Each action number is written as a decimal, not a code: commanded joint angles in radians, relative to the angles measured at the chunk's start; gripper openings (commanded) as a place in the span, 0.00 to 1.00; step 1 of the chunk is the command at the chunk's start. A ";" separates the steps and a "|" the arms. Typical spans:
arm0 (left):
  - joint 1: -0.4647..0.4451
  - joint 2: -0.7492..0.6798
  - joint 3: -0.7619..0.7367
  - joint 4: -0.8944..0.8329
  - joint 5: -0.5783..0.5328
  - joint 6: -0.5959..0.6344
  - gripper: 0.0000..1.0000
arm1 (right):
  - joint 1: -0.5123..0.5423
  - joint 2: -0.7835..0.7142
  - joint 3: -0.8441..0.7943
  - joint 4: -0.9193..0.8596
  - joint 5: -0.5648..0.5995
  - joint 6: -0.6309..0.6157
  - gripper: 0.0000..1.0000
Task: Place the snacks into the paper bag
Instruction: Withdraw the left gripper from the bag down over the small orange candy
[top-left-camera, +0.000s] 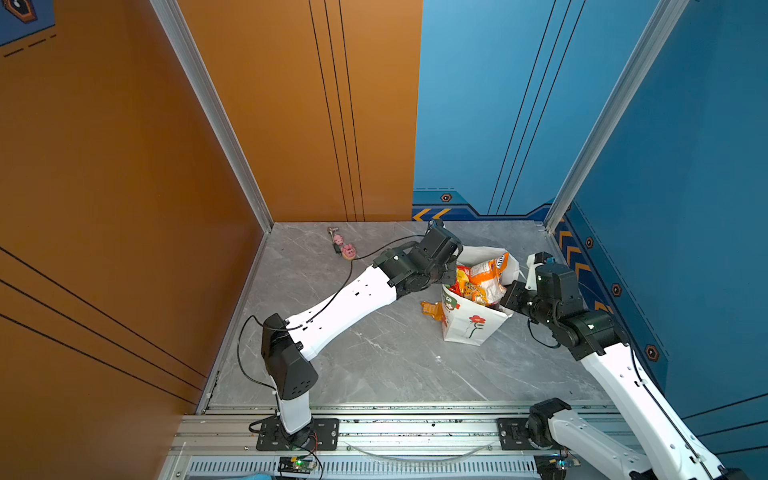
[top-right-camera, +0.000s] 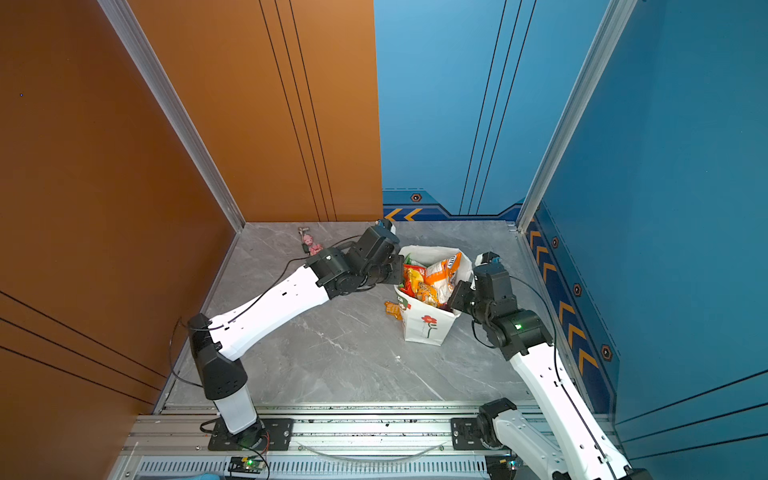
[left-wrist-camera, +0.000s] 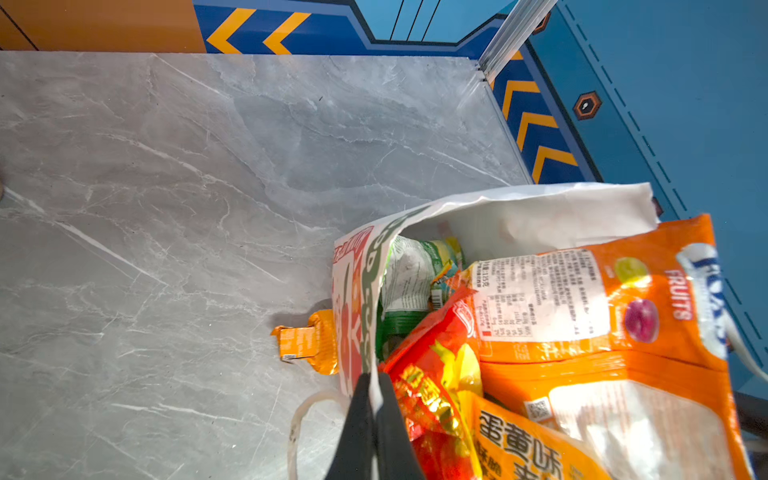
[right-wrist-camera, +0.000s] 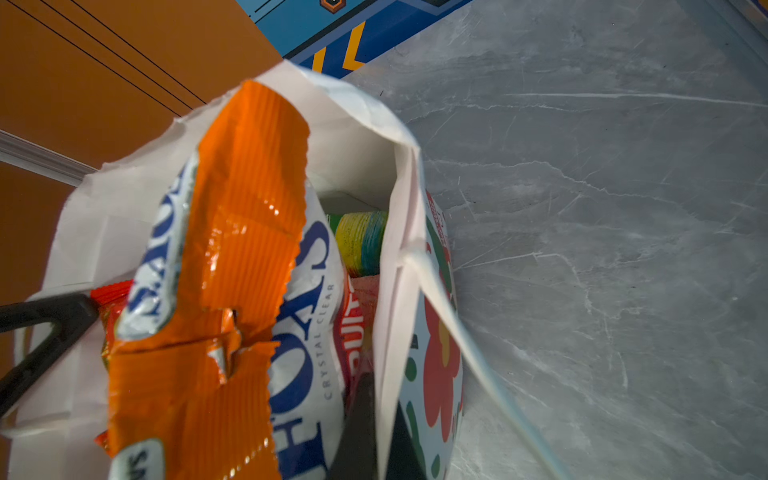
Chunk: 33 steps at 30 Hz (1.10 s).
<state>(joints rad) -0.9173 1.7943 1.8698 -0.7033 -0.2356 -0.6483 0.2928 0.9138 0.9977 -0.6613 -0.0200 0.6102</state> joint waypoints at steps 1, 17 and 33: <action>-0.010 0.008 -0.009 0.065 0.025 -0.007 0.00 | -0.016 -0.027 0.020 0.059 0.076 -0.008 0.00; -0.042 -0.052 -0.025 0.077 0.064 0.038 0.50 | -0.212 -0.059 -0.043 0.009 -0.039 -0.063 0.00; 0.178 -0.393 -0.536 0.191 0.040 -0.048 0.79 | -0.238 -0.060 -0.038 0.019 -0.056 -0.057 0.00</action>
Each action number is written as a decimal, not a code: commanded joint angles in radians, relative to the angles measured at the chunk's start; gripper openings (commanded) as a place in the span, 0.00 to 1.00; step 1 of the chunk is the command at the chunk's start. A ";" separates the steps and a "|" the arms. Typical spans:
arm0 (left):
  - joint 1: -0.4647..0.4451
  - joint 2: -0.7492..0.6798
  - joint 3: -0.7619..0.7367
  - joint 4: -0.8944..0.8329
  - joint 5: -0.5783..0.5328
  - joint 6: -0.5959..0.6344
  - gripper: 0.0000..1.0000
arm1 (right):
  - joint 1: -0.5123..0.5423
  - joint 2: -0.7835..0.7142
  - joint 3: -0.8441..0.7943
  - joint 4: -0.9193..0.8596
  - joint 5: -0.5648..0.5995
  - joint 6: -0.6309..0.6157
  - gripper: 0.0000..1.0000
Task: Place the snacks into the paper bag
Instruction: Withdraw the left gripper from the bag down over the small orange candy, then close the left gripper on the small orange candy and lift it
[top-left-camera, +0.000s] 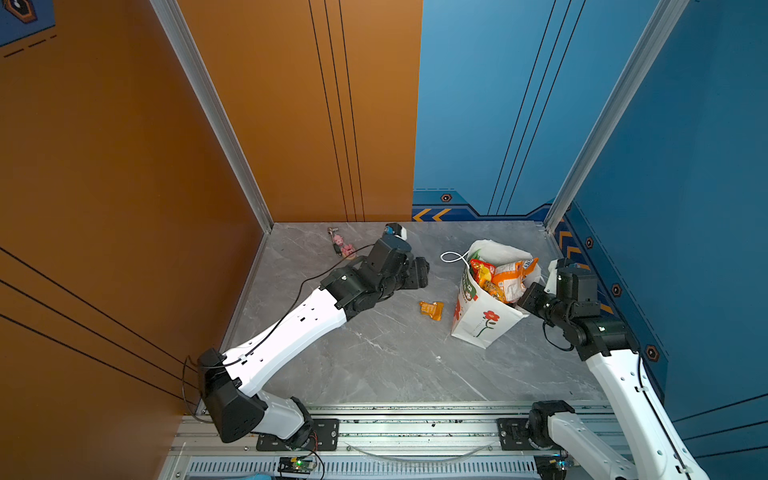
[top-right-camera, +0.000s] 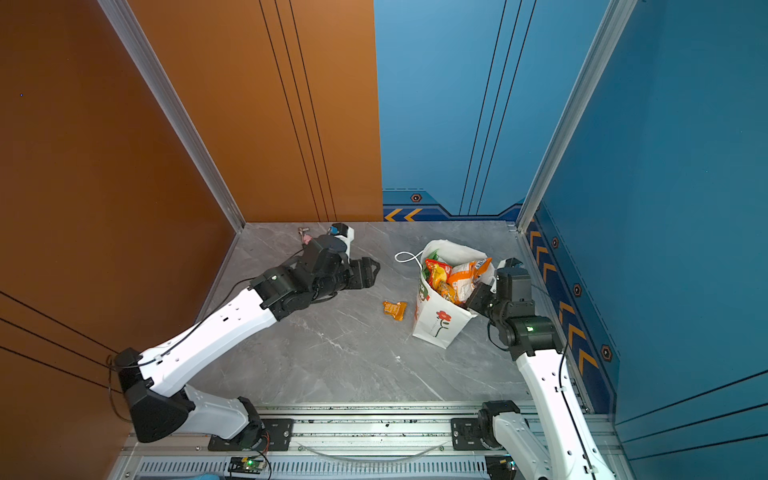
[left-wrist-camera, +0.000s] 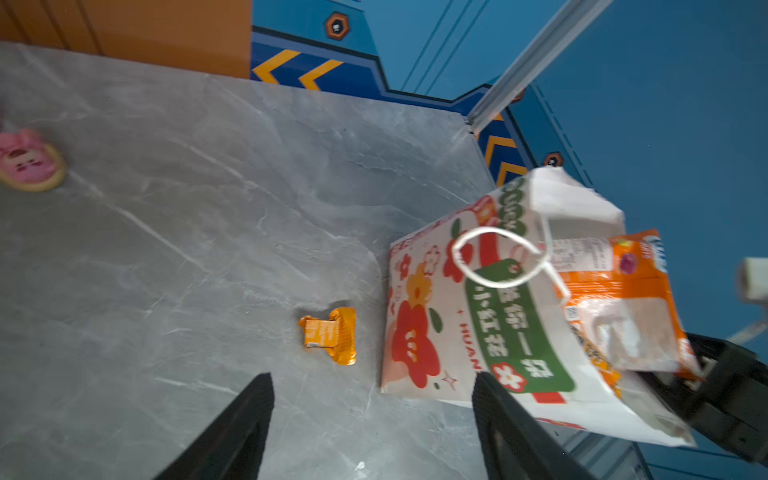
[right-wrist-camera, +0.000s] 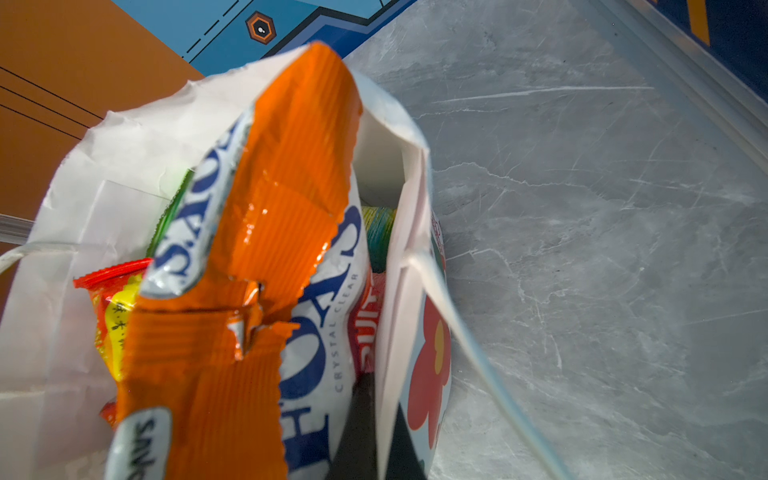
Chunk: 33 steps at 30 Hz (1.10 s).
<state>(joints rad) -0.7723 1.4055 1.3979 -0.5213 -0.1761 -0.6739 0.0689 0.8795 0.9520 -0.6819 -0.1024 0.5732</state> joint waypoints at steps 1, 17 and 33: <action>0.044 0.001 -0.079 0.008 -0.015 -0.023 0.80 | -0.014 -0.028 0.008 0.040 0.026 -0.019 0.00; 0.019 0.391 -0.005 0.032 0.081 -0.016 0.95 | -0.014 -0.040 -0.002 0.044 0.011 -0.018 0.00; -0.027 0.686 0.228 -0.080 0.064 0.047 0.93 | -0.017 -0.052 -0.018 0.053 0.009 -0.017 0.00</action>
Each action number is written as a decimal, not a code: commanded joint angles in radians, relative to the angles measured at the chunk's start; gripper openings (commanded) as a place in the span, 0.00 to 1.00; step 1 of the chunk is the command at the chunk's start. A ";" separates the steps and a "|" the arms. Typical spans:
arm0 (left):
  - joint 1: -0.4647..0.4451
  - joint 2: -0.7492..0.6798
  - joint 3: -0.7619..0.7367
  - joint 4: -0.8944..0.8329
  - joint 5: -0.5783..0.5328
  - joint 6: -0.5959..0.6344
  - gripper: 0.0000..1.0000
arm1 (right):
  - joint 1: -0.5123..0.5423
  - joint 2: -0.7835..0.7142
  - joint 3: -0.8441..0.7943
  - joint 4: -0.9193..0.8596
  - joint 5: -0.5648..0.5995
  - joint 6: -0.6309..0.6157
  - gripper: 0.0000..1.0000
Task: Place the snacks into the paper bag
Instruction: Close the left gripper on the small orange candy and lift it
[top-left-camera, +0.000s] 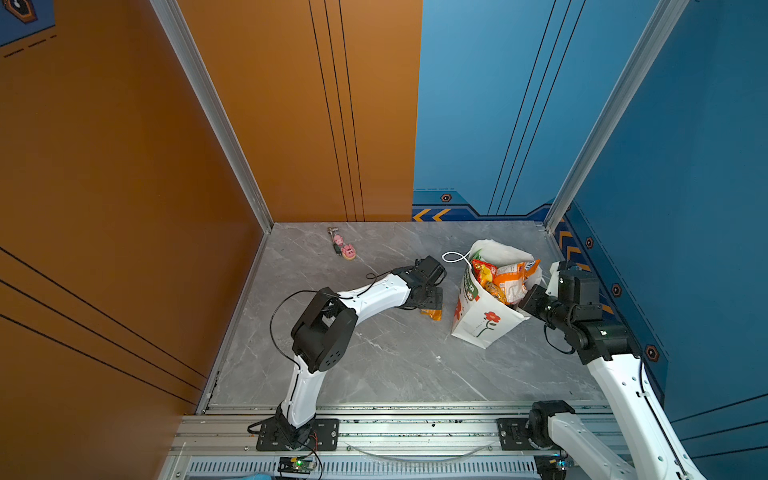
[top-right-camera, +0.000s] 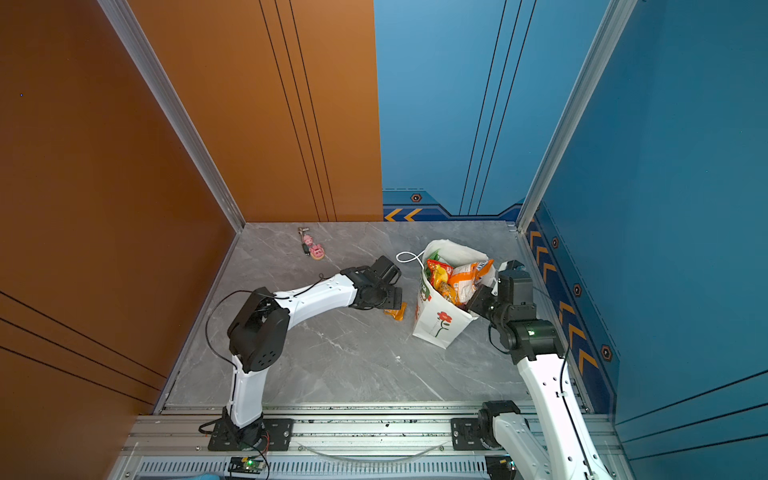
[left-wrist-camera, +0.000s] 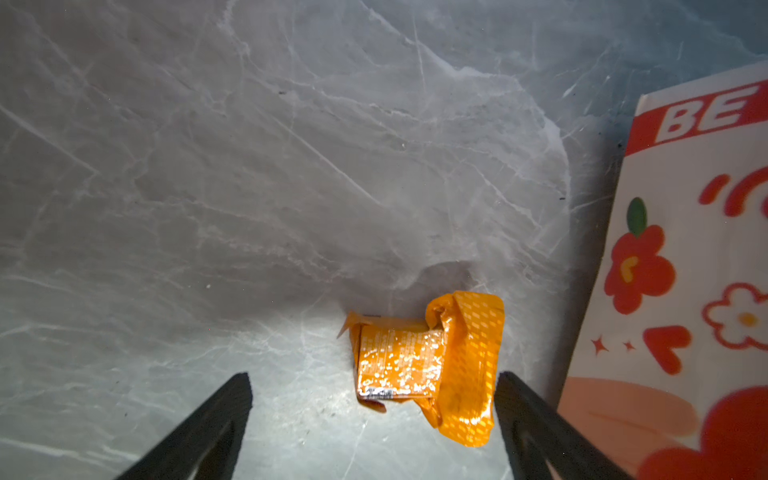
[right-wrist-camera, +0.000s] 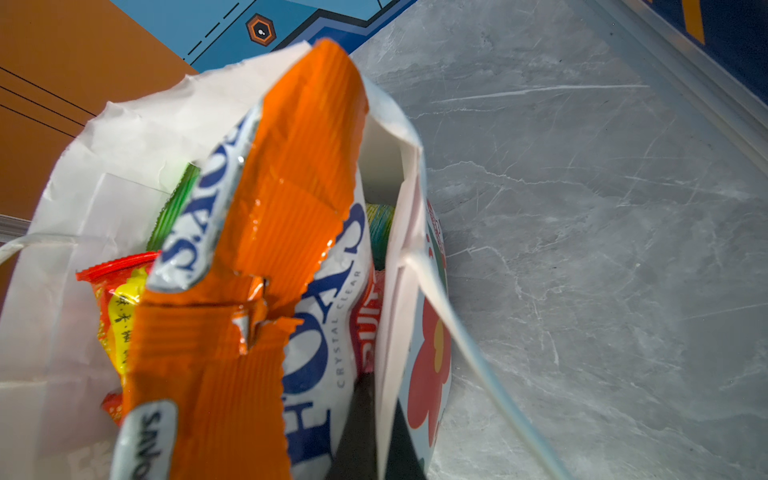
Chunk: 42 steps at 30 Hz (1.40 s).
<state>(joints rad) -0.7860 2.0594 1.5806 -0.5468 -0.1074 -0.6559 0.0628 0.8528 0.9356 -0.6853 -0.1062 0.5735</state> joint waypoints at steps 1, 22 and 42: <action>-0.015 0.046 0.055 -0.063 -0.001 0.031 0.93 | -0.011 -0.026 -0.001 0.056 0.013 -0.018 0.00; -0.005 0.152 0.073 -0.125 0.022 0.010 0.45 | -0.011 -0.024 -0.004 0.061 0.007 -0.011 0.00; 0.020 -0.074 -0.206 0.118 0.032 -0.039 0.27 | -0.011 -0.023 -0.009 0.066 0.000 -0.006 0.00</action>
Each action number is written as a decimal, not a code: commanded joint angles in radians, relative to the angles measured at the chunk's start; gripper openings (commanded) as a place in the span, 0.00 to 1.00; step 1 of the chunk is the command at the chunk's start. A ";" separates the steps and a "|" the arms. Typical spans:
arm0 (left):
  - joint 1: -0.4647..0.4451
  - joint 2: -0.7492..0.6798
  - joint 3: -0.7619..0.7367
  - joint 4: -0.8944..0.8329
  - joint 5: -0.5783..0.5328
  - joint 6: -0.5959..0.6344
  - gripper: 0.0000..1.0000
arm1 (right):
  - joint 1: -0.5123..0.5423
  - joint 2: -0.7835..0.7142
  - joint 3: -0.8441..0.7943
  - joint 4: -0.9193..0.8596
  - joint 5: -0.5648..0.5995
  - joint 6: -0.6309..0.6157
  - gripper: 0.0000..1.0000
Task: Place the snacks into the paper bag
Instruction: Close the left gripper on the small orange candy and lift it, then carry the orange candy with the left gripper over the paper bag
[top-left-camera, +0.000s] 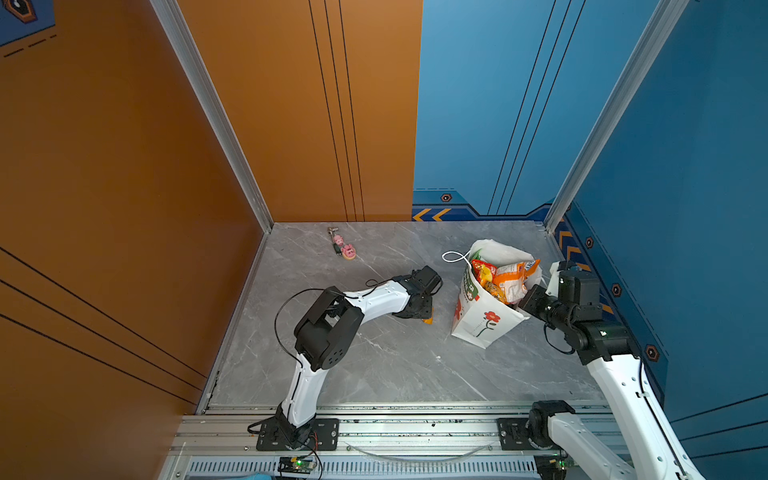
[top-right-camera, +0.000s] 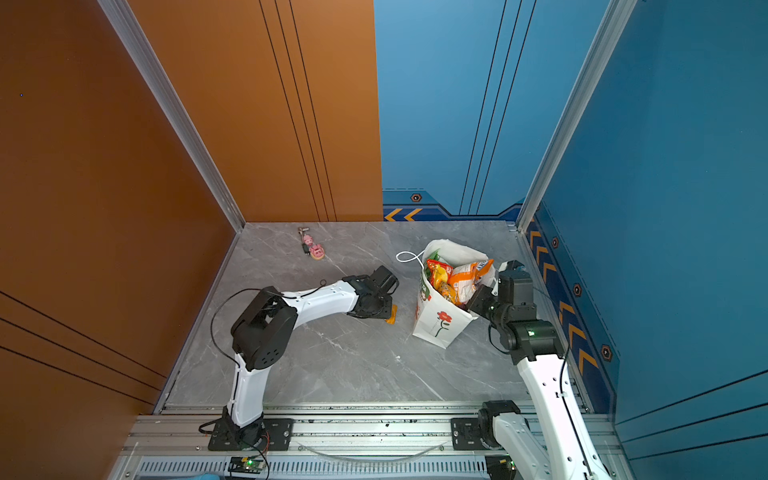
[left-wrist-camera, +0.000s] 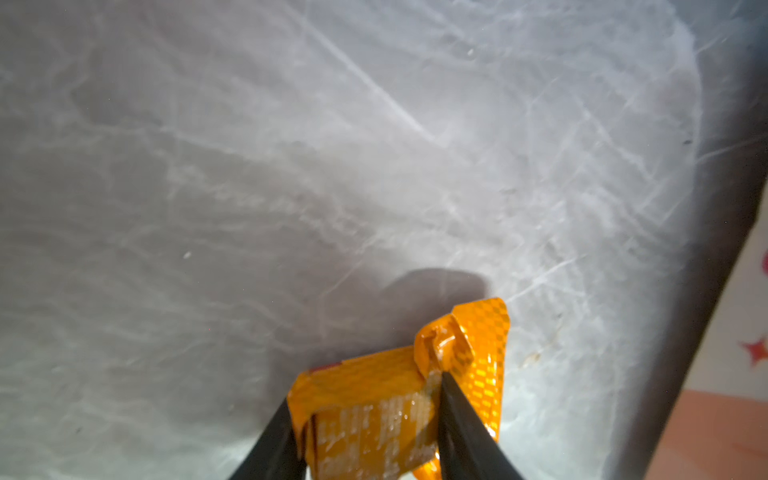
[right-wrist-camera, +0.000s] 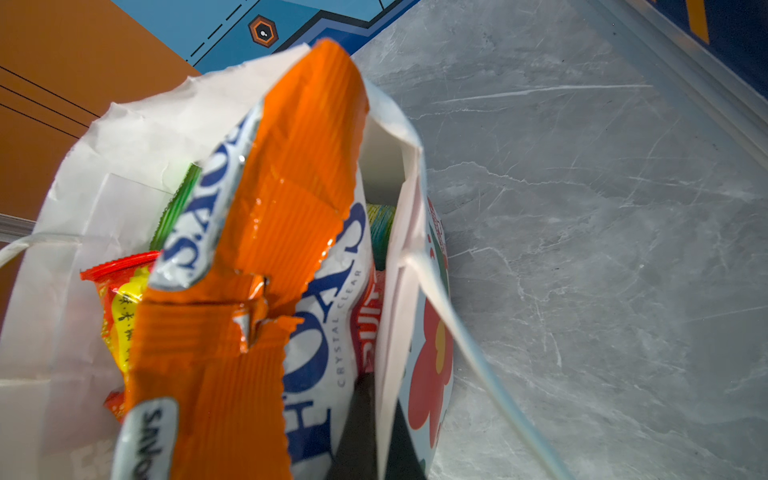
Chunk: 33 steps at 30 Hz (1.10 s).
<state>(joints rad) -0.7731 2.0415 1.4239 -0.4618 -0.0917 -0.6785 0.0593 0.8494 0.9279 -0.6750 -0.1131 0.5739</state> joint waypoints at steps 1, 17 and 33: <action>0.008 -0.079 -0.068 0.045 0.012 -0.015 0.26 | -0.007 -0.019 -0.001 0.057 0.003 -0.005 0.00; -0.062 -0.609 -0.316 0.034 -0.172 0.024 0.25 | -0.001 -0.019 0.005 0.052 0.001 -0.006 0.00; -0.239 -0.567 0.182 -0.090 -0.249 0.196 0.25 | 0.013 -0.014 0.013 0.057 0.001 -0.005 0.00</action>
<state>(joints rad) -0.9833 1.4136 1.5230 -0.5137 -0.3241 -0.5488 0.0666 0.8497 0.9264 -0.6666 -0.1211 0.5743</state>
